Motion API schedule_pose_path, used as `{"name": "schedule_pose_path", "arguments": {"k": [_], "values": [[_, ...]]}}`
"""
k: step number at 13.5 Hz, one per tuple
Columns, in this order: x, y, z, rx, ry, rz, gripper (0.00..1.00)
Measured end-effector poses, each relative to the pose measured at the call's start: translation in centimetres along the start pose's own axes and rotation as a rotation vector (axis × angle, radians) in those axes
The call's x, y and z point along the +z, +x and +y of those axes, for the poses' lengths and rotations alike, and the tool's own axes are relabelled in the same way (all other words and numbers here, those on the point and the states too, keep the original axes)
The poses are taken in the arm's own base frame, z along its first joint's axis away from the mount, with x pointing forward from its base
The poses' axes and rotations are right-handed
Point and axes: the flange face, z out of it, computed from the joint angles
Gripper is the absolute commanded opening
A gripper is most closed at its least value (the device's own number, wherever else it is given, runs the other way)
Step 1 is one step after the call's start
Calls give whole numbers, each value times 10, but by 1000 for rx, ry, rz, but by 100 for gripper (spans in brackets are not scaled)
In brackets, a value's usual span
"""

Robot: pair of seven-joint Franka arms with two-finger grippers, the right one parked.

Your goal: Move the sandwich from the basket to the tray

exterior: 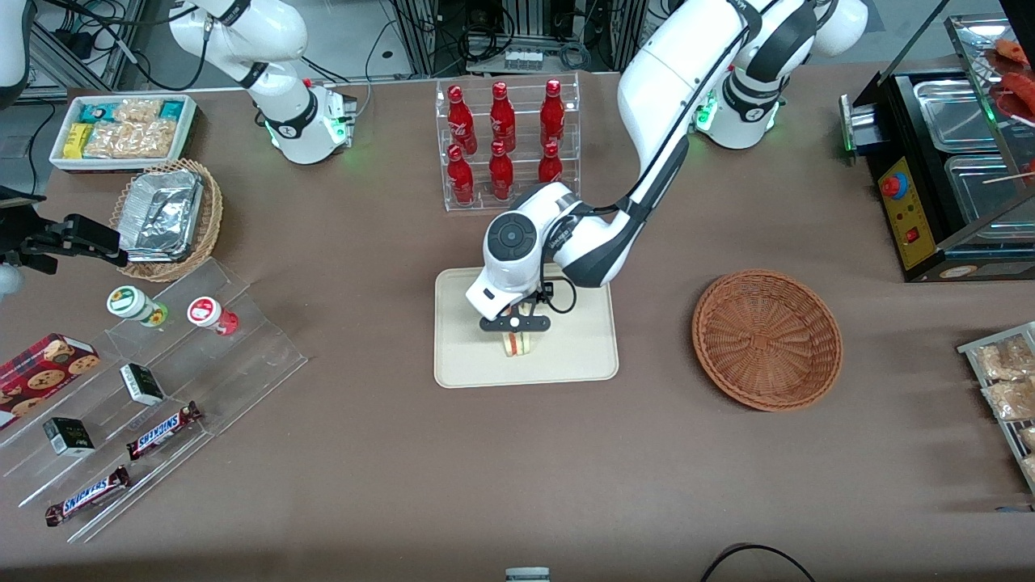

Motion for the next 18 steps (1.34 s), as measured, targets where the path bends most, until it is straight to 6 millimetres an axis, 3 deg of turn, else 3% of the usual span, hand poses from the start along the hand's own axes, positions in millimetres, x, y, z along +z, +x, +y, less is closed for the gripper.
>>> {"name": "schedule_pose_path", "arguments": {"k": [3, 5, 10, 15, 18], "values": [[-17, 4, 5, 0, -23, 22, 100], [-41, 5, 7, -6, -31, 34, 100], [-137, -3, -3, -17, -27, 59, 100], [-215, 4, -43, -69, -23, 74, 100], [-256, 23, -88, -145, -54, 62, 100]]}}
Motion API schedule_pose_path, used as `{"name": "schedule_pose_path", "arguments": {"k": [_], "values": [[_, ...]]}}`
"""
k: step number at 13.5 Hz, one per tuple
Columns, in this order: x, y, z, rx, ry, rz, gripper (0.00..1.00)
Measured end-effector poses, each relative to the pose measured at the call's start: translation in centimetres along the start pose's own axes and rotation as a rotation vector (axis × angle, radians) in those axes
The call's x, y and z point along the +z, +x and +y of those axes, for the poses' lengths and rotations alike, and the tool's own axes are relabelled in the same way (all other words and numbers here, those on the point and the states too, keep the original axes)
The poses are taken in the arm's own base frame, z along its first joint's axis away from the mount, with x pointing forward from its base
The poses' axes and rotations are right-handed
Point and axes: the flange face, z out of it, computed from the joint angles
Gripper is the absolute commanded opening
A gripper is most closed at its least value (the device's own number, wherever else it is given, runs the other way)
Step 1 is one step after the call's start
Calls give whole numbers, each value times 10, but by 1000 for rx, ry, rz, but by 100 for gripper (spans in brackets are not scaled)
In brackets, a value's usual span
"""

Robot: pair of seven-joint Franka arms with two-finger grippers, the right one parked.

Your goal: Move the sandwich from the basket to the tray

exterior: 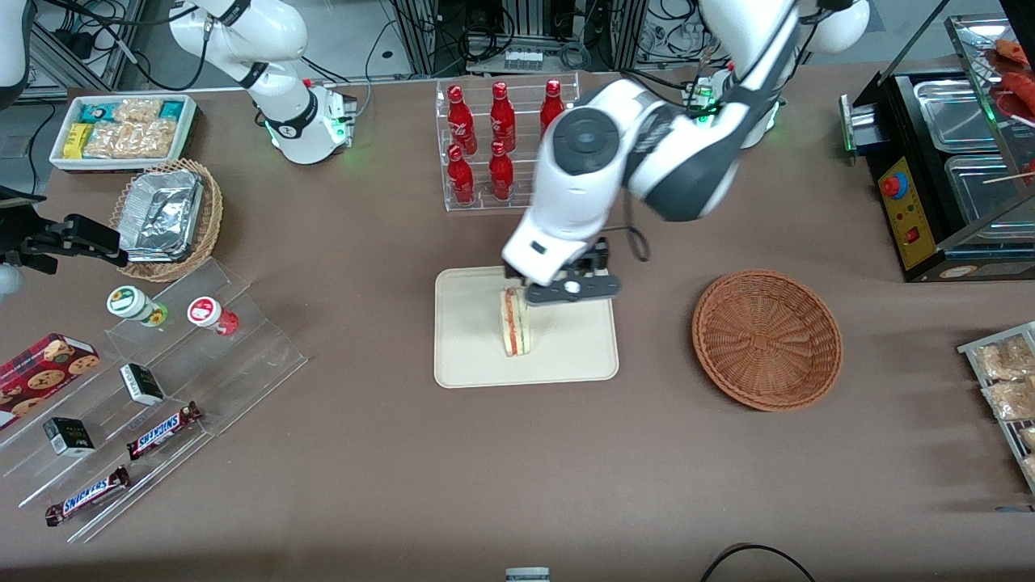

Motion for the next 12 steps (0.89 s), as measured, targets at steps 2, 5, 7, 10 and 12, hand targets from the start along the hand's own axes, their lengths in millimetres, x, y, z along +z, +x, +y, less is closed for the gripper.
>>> {"name": "schedule_pose_path", "arguments": {"k": [2, 5, 7, 10, 12], "values": [[-18, 17, -25, -40, -3, 5, 100], [-29, 39, -56, -59, 10, -1, 100], [-34, 54, -84, -30, 33, -26, 100], [-44, 78, -124, -42, 38, -32, 100], [-45, 88, -148, -29, 54, -58, 100]]}}
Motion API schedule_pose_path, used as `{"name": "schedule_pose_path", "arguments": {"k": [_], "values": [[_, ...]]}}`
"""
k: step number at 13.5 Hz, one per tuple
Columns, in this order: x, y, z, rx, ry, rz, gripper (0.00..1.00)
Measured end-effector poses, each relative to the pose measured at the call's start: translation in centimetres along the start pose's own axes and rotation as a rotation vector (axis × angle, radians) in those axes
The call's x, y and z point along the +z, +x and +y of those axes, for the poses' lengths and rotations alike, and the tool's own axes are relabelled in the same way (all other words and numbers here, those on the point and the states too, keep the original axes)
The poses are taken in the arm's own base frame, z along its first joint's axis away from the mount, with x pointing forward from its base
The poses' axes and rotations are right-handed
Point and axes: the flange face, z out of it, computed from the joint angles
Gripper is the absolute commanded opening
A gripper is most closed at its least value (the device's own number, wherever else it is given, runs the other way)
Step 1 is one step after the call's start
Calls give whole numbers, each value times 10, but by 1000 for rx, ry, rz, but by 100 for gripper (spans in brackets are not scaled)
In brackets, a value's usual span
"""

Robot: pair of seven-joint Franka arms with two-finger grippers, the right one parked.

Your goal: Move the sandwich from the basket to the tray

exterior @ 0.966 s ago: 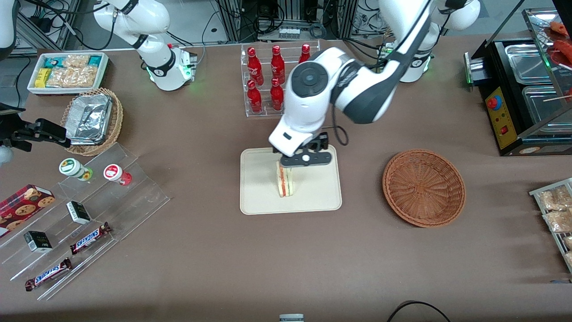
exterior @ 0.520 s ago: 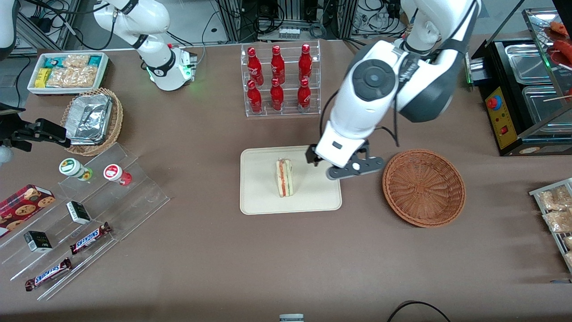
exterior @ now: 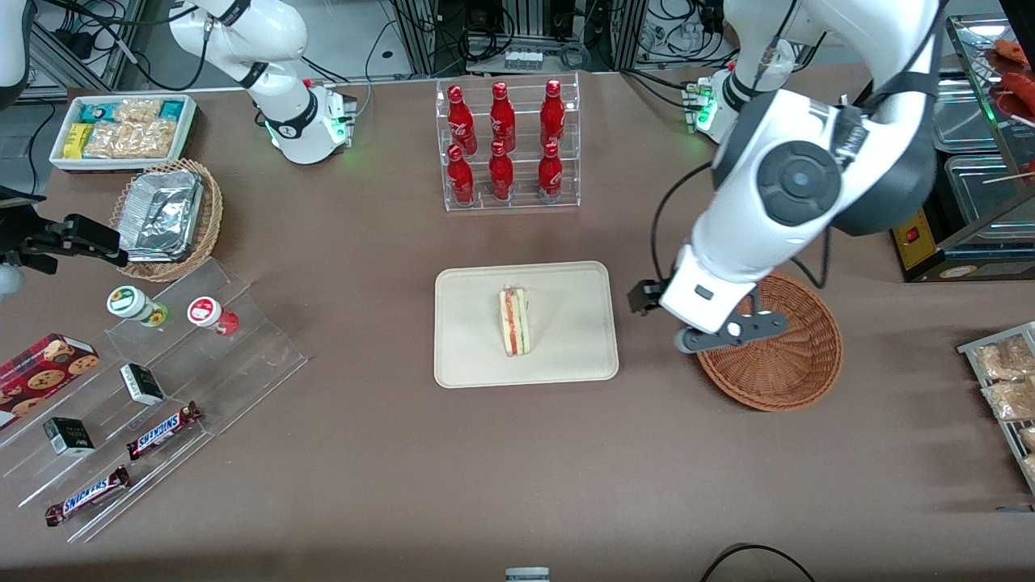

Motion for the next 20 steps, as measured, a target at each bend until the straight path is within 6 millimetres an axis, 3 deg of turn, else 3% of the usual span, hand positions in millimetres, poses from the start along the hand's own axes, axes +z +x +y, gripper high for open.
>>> {"name": "schedule_pose_path", "arguments": {"k": [4, 7, 9, 12, 18, 20], "values": [[-18, 16, -58, 32, 18, -40, 100], [-36, 14, -108, 92, 20, -53, 100], [-42, 7, -138, 146, 27, -75, 100], [-55, -6, -165, 183, 34, -107, 100], [-102, -39, -238, 274, 27, -175, 100], [-109, -46, -248, 268, 41, -184, 100]]}}
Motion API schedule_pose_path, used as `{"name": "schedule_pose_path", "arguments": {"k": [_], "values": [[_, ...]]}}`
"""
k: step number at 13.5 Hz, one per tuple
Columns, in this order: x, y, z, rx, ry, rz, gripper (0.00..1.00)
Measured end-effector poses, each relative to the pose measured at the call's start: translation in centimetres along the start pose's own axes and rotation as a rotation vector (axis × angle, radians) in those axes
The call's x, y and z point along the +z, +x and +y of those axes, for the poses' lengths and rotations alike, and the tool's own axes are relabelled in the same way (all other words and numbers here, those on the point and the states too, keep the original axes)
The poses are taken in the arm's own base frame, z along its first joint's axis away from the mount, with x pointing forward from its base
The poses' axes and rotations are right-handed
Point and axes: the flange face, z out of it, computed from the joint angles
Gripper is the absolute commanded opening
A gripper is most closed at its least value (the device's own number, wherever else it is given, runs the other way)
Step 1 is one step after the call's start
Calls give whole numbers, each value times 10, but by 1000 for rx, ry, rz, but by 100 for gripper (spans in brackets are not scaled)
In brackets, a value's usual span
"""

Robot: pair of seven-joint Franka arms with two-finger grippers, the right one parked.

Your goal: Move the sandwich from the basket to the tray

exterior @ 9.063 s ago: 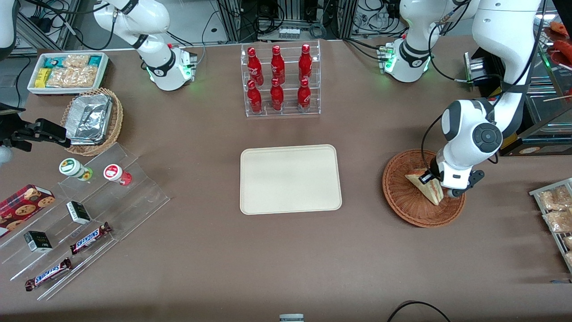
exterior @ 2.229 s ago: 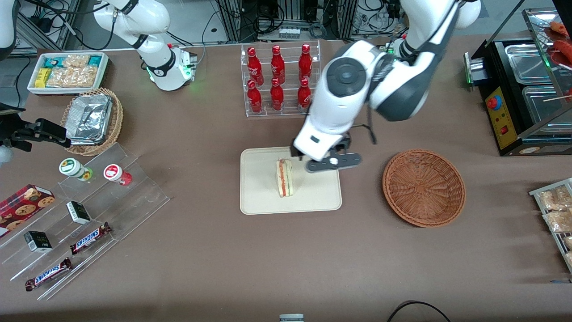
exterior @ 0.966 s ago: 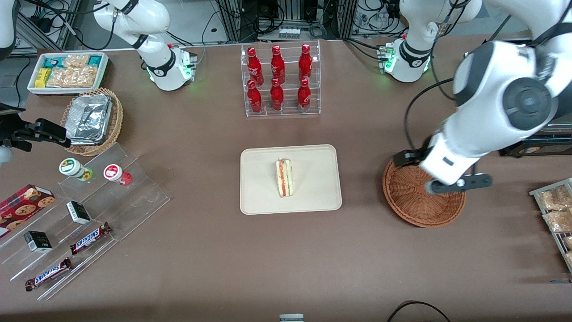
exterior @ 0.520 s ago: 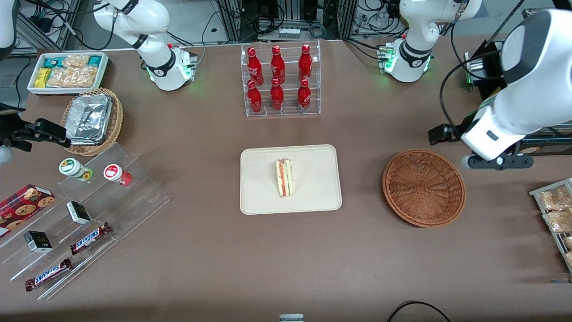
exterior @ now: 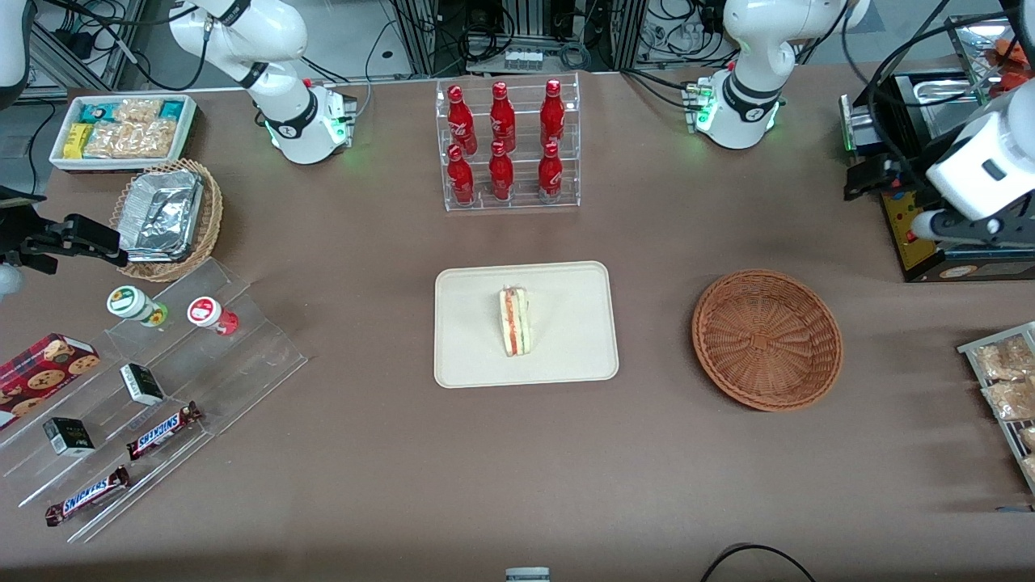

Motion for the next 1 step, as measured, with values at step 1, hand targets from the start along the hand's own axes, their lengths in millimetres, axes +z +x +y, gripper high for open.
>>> {"name": "schedule_pose_path", "arguments": {"k": [1], "values": [[2, -2, 0, -1, 6, -15, 100]]}}
